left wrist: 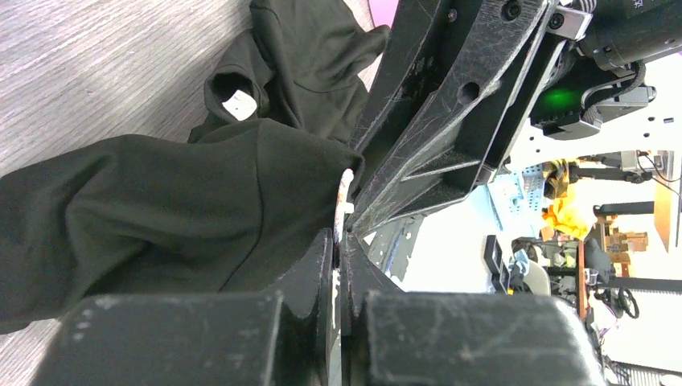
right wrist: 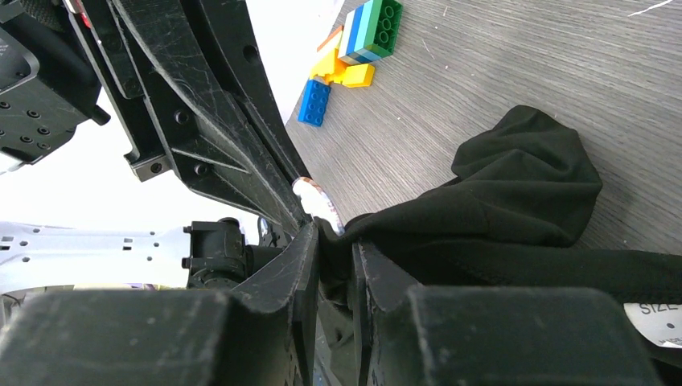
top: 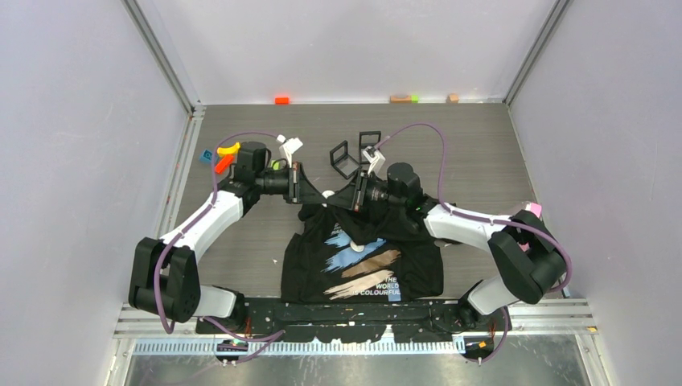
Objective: Pin the brooch onto the clothing
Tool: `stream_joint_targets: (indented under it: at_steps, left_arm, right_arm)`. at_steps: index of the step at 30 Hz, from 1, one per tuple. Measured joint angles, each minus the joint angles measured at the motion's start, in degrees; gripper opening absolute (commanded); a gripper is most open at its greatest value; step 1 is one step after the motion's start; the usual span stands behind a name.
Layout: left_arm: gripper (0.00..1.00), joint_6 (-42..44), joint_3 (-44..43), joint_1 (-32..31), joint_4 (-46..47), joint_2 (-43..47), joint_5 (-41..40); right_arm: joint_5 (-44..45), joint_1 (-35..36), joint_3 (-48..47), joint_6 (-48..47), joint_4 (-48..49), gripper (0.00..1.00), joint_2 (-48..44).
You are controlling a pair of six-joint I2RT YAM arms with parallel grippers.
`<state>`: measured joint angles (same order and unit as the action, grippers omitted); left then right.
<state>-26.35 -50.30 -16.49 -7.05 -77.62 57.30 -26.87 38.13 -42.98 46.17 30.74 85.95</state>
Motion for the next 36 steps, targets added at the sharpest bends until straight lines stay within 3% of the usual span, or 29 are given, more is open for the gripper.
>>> stream_joint_targets:
  at_steps: [19,22,23,24,27,31,36]
  left_arm:
    - [0.00,0.0,0.1,0.0,0.4,0.0,-3.0]
    - [0.01,-0.2,0.1,0.0,0.4,0.0,-3.4]
    - [0.05,-0.2,0.1,-0.1,0.3,0.0,-3.5]
    - [0.13,0.0,0.1,-0.2,0.1,0.0,-3.8]
    - [0.54,1.9,-0.6,-1.1,-3.3,0.0,-3.5]
    - [0.82,4.4,-1.7,-2.3,-9.6,1.1,-2.4]
    - [0.89,6.8,-2.2,-2.4,-14.7,4.9,-8.5]
  right_arm:
    - [-1.2,-1.2,-1.8,3.5,-0.5,0.01,2.9]
    - [-1.6,-1.5,-1.7,3.5,-0.1,0.17,2.9]
    - [-1.7,-1.5,-1.5,3.5,0.1,0.22,2.9]
    - [-1.8,-1.5,-1.3,3.3,0.2,0.33,2.7]
    - [-0.3,-1.7,-0.7,1.2,-2.3,0.52,0.9]
    - [8.4,-5.2,0.2,-4.2,-12.7,0.71,-4.4]
    - [19.8,-6.6,0.0,-11.0,-26.7,0.76,-14.9]
